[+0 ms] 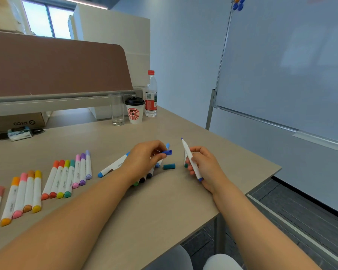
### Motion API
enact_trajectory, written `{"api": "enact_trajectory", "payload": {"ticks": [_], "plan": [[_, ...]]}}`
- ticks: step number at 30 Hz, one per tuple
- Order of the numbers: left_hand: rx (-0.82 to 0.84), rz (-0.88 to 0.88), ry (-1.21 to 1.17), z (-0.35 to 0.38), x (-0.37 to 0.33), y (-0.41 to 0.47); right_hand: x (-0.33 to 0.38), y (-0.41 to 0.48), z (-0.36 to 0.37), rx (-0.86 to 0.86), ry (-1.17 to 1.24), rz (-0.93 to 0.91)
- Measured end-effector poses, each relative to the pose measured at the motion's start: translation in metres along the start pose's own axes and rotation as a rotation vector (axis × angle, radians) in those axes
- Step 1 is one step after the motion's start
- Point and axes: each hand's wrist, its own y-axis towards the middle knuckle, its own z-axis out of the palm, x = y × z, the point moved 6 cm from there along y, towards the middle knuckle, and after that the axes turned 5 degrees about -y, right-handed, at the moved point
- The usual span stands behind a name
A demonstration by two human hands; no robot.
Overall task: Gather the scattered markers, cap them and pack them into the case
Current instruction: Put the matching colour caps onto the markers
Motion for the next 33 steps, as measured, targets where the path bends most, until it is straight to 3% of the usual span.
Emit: {"api": "enact_trajectory", "payload": {"ticks": [3,12,22,25,29,33], "plan": [[-0.059,-0.065,-0.116,-0.004,0.003,-0.002,0.004,-0.003,0.001,0.020,-0.058,-0.051],[-0.163,-0.107,-0.103,-0.012,0.008,-0.001,0.009,-0.010,0.011,0.129,-0.205,-0.174],[-0.133,0.023,-0.006,-0.013,-0.001,0.000,0.007,-0.009,0.013,0.130,-0.257,-0.152],[-0.122,0.022,-0.145,-0.013,0.000,0.001,0.006,-0.009,0.014,0.134,-0.237,-0.180],[-0.112,-0.153,-0.525,-0.010,0.010,0.002,0.010,-0.009,0.012,0.093,-0.239,-0.272],[-0.157,-0.221,-0.620,-0.009,0.009,0.002,0.016,-0.011,0.009,0.022,-0.270,-0.378]]}}
